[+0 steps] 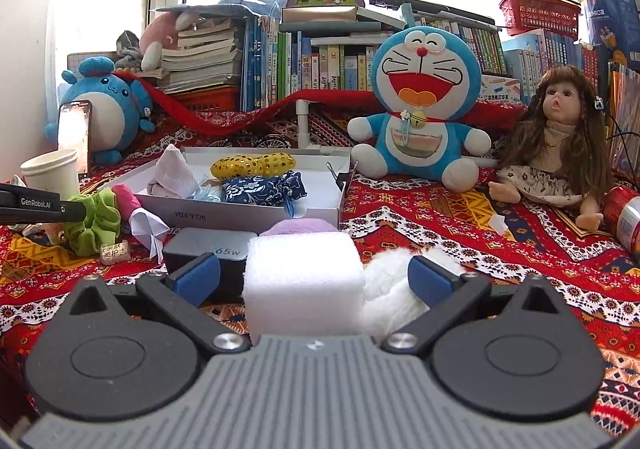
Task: Organize soft objects
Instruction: 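Close the left tool on the green scrunchie while the right tool grasps the white foam cube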
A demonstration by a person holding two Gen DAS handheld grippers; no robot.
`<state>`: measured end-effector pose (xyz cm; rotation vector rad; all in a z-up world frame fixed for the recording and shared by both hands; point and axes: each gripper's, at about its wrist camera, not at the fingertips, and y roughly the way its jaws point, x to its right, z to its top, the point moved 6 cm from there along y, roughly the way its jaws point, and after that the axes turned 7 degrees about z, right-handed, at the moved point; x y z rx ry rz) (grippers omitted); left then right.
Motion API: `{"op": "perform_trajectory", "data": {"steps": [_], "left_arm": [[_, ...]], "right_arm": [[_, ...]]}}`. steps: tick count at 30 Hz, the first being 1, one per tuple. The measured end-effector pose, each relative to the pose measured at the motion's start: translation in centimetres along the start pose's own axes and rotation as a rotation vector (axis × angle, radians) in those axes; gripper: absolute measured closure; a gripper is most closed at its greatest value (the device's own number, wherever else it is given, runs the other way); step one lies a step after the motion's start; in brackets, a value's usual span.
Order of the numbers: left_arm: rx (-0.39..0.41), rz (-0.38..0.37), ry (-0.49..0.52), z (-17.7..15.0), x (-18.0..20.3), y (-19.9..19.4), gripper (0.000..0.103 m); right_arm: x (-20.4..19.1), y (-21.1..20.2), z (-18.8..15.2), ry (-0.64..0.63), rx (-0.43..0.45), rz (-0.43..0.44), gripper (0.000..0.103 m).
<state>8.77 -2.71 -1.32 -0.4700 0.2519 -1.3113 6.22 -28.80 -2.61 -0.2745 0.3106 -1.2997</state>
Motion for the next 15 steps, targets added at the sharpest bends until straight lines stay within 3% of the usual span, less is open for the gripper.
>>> {"op": "perform_trajectory", "data": {"steps": [15], "left_arm": [[-0.02, -0.081, 0.076, -0.4, -0.6, -3.0, 0.092]], "right_arm": [[0.0, 0.1, -0.1, -0.024, -0.007, -0.022, 0.0]]}}
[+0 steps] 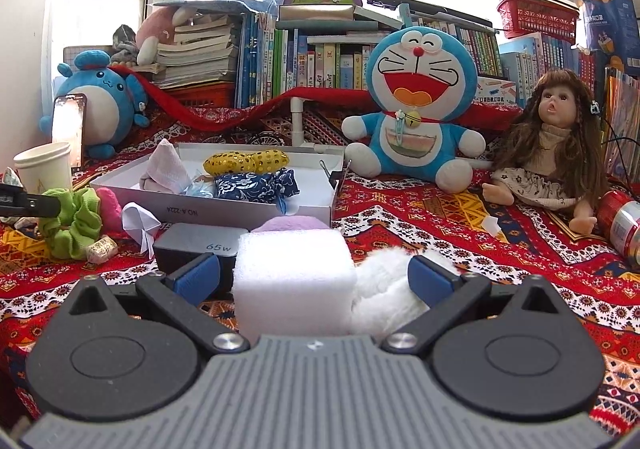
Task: Organize soft objects
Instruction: 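Close the left tool on the green scrunchie while the right tool grasps the white foam cube, then lift the scrunchie and foam cube and carry both into the white tray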
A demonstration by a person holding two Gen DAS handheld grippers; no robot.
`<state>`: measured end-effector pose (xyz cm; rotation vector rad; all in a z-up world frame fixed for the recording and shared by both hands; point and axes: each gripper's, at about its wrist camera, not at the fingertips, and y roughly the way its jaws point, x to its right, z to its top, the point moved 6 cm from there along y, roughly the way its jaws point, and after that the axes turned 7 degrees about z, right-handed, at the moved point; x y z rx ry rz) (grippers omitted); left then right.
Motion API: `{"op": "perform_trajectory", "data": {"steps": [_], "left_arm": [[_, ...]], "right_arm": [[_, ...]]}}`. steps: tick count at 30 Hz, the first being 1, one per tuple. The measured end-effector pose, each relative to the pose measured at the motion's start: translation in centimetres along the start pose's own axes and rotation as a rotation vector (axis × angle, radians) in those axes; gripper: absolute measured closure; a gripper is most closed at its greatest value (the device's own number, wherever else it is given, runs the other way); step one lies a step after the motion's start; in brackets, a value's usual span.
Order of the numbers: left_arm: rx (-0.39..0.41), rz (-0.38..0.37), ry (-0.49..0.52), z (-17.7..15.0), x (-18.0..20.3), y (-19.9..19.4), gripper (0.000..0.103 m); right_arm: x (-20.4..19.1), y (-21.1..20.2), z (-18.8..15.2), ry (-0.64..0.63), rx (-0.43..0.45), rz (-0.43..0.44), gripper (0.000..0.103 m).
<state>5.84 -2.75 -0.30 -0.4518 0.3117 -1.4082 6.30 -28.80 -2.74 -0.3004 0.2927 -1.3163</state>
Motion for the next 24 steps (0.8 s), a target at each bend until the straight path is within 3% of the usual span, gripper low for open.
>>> {"op": "perform_trajectory", "data": {"steps": [6, 9, 13, 21, 24], "left_arm": [[0.006, 0.0, 0.034, -0.8, -0.3, -0.8, 0.084], [0.004, 0.011, 0.03, -0.9, -0.5, -0.5, 0.066], [0.01, 0.013, 0.048, -1.2, -0.3, -0.1, 0.052], [-0.028, 0.021, 0.061, -2.1, 0.0, 1.2, 0.048], [-0.024, 0.028, 0.067, -2.2, 0.1, 1.6, 0.046]], "right_arm": [[-0.1, 0.1, 0.0, -0.015, -0.004, -0.007, 0.0], [-0.1, 0.3, 0.0, -0.018, -0.006, -0.009, 0.0], [-0.1, 0.5, 0.0, -0.032, -0.013, -0.015, 0.0], [-0.3, 0.3, -0.2, -0.055, -0.007, -0.03, 0.0], [-0.7, -0.2, 0.2, -0.036, 0.023, 0.002, 0.0]]}}
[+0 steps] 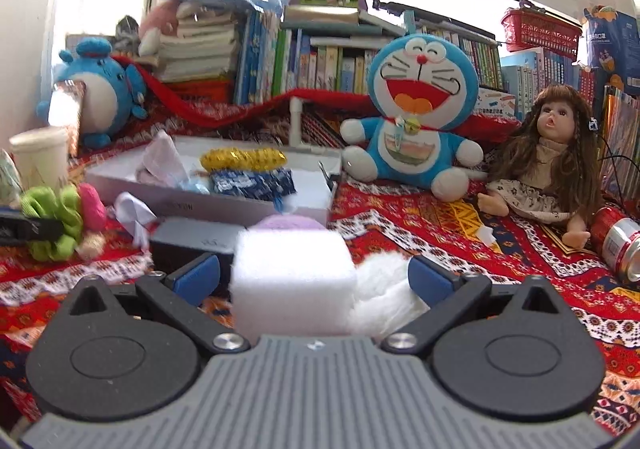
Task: Organize soft objects
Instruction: 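Lift the scrunchie and foam cube and carry both into the white tray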
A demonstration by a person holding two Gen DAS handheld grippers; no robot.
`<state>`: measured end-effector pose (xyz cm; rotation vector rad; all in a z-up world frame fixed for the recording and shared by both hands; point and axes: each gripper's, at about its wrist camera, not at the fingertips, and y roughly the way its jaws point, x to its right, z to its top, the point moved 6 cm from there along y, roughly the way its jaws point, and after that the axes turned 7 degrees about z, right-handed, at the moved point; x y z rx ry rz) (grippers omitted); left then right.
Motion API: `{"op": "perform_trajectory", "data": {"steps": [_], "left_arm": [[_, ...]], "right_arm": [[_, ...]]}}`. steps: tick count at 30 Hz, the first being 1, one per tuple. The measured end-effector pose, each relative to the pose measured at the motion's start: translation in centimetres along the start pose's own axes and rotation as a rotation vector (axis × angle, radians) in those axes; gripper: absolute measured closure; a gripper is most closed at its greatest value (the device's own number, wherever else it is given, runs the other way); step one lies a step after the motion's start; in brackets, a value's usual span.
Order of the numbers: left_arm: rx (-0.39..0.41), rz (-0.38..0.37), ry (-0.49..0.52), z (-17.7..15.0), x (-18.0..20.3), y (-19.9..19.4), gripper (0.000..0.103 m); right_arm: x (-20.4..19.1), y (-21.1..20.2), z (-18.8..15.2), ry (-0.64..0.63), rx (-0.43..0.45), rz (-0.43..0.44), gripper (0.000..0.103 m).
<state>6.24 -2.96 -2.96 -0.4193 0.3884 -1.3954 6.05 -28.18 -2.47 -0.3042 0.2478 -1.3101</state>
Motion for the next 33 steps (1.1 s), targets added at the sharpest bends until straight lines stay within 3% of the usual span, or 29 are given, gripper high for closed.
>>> {"op": "perform_trajectory", "data": {"steps": [9, 17, 18, 21, 24, 33], "left_arm": [[-0.016, -0.011, -0.011, -0.1, 0.3, 1.0, 0.042], [-0.056, -0.052, -0.068, -0.2, 0.2, 2.0, 0.043], [-0.06, -0.054, -0.068, -0.1, 0.2, 2.0, 0.046], [-0.06, -0.073, -0.076, 0.1, 0.2, 1.9, 0.072], [-0.053, -0.075, -0.069, 0.3, 0.4, 1.6, 0.076], [0.045, -0.084, -0.036, 2.2, 1.0, -0.9, 0.079]], "right_arm": [[-1.1, 0.8, -0.1, -0.023, -0.026, 0.019, 0.001], [-1.6, 1.1, -0.4, -0.03, -0.046, 0.036, 0.009], [-1.6, 1.2, -0.4, -0.03, -0.047, 0.039, 0.009], [-1.7, 1.3, -0.3, -0.026, -0.052, 0.041, 0.016], [-1.6, 1.6, -0.3, -0.011, -0.068, 0.039, 0.038], [-1.4, 0.9, 0.6, 0.004, -0.044, 0.027, 0.04]]}}
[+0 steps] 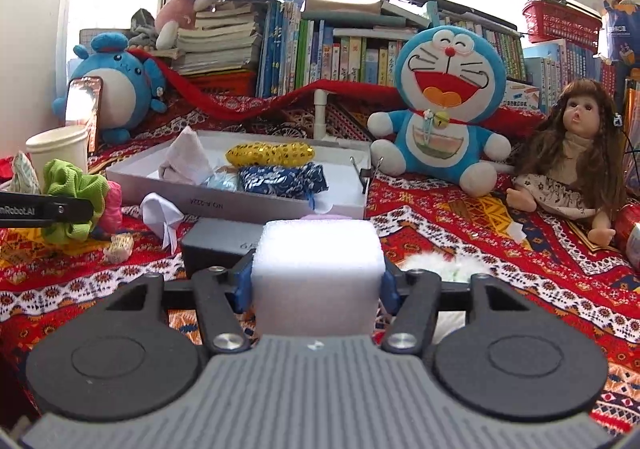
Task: Organize soft objects
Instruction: 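Lift the scrunchie and foam cube and carry both into the white tray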
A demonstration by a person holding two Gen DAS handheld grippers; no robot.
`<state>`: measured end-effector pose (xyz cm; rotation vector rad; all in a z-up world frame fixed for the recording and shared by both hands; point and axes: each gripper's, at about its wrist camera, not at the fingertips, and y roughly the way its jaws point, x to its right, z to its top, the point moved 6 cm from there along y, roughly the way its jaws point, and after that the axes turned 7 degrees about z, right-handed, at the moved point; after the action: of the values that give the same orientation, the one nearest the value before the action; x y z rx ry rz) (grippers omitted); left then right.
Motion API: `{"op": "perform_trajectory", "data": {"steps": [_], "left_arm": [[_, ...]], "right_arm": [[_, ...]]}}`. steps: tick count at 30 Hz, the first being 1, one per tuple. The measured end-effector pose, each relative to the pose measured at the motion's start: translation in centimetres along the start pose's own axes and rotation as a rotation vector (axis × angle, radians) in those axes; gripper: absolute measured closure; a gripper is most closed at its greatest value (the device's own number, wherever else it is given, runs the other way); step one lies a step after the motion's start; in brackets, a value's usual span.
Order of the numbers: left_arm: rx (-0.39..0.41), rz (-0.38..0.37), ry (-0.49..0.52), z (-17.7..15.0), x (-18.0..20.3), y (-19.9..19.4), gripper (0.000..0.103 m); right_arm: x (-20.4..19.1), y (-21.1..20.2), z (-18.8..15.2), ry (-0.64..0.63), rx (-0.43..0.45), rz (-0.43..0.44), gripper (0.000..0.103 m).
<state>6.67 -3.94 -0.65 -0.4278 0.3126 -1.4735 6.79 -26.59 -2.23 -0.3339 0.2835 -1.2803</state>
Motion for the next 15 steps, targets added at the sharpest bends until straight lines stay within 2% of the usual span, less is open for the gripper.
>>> {"op": "perform_trajectory", "data": {"steps": [15], "left_arm": [[0.042, -0.093, -0.001, 5.1, 0.6, -2.0, 0.079]], "right_arm": [[1.3, -1.1, 3.7, 0.052, 0.055, -0.018, 0.04]]}}
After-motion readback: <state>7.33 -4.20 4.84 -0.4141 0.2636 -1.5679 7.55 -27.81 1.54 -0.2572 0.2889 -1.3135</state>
